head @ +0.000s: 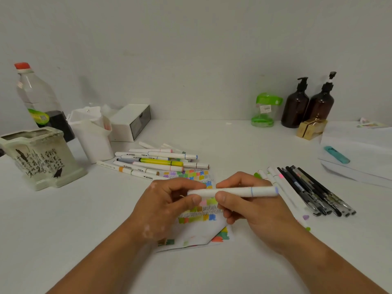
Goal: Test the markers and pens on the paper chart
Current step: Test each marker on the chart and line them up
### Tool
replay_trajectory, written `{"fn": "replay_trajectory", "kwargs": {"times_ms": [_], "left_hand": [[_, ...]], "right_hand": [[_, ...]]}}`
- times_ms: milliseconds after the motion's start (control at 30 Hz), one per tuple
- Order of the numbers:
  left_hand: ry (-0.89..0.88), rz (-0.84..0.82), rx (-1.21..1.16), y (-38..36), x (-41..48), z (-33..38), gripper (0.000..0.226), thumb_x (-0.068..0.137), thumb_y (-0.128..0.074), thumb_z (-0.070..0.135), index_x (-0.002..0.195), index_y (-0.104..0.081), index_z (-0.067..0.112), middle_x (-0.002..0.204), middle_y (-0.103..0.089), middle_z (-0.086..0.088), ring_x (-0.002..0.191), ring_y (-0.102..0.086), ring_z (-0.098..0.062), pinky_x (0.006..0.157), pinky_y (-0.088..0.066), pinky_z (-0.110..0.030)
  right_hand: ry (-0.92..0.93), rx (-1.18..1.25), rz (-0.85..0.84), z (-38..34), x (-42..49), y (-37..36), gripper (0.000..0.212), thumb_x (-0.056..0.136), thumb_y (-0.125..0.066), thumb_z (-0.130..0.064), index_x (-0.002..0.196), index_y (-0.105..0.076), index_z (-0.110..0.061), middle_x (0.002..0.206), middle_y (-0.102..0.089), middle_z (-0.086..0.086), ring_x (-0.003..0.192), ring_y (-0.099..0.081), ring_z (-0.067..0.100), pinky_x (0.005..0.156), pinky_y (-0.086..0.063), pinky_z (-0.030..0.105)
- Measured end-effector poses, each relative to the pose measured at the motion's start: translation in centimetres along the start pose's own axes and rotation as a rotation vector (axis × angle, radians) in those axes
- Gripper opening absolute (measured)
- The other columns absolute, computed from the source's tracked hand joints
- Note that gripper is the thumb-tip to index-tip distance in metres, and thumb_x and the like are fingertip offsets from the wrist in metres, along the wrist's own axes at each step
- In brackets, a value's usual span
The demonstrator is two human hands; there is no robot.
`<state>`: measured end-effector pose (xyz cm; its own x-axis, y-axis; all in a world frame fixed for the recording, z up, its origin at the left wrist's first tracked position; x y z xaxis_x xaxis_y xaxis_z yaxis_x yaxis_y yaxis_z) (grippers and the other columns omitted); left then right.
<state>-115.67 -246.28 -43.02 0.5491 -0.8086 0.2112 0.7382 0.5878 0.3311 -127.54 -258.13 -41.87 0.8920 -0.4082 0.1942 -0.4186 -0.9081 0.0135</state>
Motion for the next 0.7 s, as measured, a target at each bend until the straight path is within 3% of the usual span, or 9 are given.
{"fn": "replay_trajectory", "kwargs": {"times_ms": [133, 200, 267, 367, 467, 567, 633, 700], "left_hand": [[0.044, 0.052, 0.027, 1.7, 0.4, -0.9, 0.023, 0.079, -0.069, 0.038, 0.101, -0.075, 0.043, 0.09, -0.072, 0.01, 0.086, -0.067, -0.012, 0.077, -0.052, -0.024], [0.043, 0.009, 0.038, 1.4, 0.2, -1.2, 0.022, 0.081, -0.068, 0.036, 0.101, -0.075, 0.044, 0.092, -0.072, 0.01, 0.087, -0.067, -0.012, 0.078, -0.053, -0.025], [0.028, -0.019, 0.046, 0.9, 0.1, -1.2, 0.022, 0.081, -0.069, 0.035, 0.101, -0.075, 0.043, 0.09, -0.073, 0.01, 0.083, -0.067, -0.009, 0.074, -0.053, -0.02], [0.007, -0.017, 0.084, 0.4, 0.2, -1.3, 0.026, 0.077, -0.071, 0.04, 0.102, -0.074, 0.044, 0.095, -0.074, 0.008, 0.086, -0.068, -0.014, 0.073, -0.057, -0.023], [0.008, 0.048, 0.107, 0.7, 0.3, -1.6, 0.033, 0.07, -0.075, 0.039, 0.103, -0.074, 0.043, 0.095, -0.074, 0.009, 0.089, -0.069, -0.017, 0.077, -0.059, -0.025], [0.03, 0.162, 0.236, 2.3, 0.3, -2.1, 0.041, 0.06, -0.08, 0.048, 0.1, -0.073, 0.041, 0.091, -0.072, 0.017, 0.089, -0.066, -0.005, 0.073, -0.052, -0.009], [0.062, 0.169, 0.45, 3.0, 0.4, -2.3, 0.048, 0.056, -0.076, 0.062, 0.1, -0.07, 0.044, 0.1, -0.064, 0.029, 0.096, -0.059, 0.008, 0.072, -0.043, -0.001], [0.074, 0.072, 0.62, 2.3, 0.6, -2.6, 0.058, 0.056, -0.07, 0.072, 0.107, -0.068, 0.045, 0.118, -0.053, 0.034, 0.109, -0.05, 0.008, 0.089, -0.039, -0.007]], "right_hand": [[-0.068, 0.162, -0.292, -0.7, -0.5, -0.7, 0.062, 0.073, -0.082, -0.05, 0.122, -0.071, -0.015, 0.106, -0.071, 0.016, 0.083, -0.061, 0.019, 0.055, -0.049, 0.028], [-0.179, 0.248, -0.378, -0.3, -1.0, -1.3, 0.079, 0.075, -0.069, -0.072, 0.125, -0.069, -0.01, 0.113, -0.07, 0.022, 0.084, -0.06, 0.02, 0.054, -0.046, 0.026], [-0.296, 0.2, -0.322, 1.1, -1.0, -1.2, 0.062, 0.076, -0.07, -0.068, 0.106, -0.075, -0.015, 0.104, -0.074, 0.025, 0.073, -0.061, 0.021, 0.051, -0.044, 0.026], [-0.278, -0.151, -0.231, 2.1, -1.0, -0.8, 0.013, 0.082, -0.076, -0.037, 0.087, -0.07, -0.027, 0.081, -0.078, 0.011, 0.063, -0.068, 0.013, 0.055, -0.048, 0.02], [-0.233, -0.432, -0.151, 2.7, -0.9, -0.8, 0.02, 0.077, -0.079, -0.033, 0.091, -0.068, -0.041, 0.07, -0.076, -0.006, 0.059, -0.069, 0.004, 0.058, -0.047, 0.016], [-0.123, -0.699, 0.047, 2.0, 0.0, 1.2, 0.014, 0.073, -0.08, -0.039, 0.081, -0.068, -0.04, 0.073, -0.07, -0.02, 0.056, -0.061, -0.004, 0.052, -0.043, 0.011], [-0.09, -0.86, 0.198, 1.2, 0.3, 3.6, 0.013, 0.074, -0.078, -0.04, 0.083, -0.068, -0.041, 0.068, -0.067, -0.017, 0.065, -0.061, -0.005, 0.054, -0.043, 0.009], [-0.096, -1.021, 0.294, 0.8, 0.5, 5.6, 0.015, 0.077, -0.073, -0.041, 0.092, -0.071, -0.037, 0.068, -0.064, -0.017, 0.07, -0.061, 0.0, 0.058, -0.042, 0.01]]}}
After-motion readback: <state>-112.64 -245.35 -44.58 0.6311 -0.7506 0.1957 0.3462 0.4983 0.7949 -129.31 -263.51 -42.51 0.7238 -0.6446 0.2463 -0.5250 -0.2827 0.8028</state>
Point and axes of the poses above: each hand's wrist, its own x-axis towards the middle knuckle, its own y-axis out of the back of the hand, z = x × y, the point moved 10 cm from there along x, towards the middle knuckle
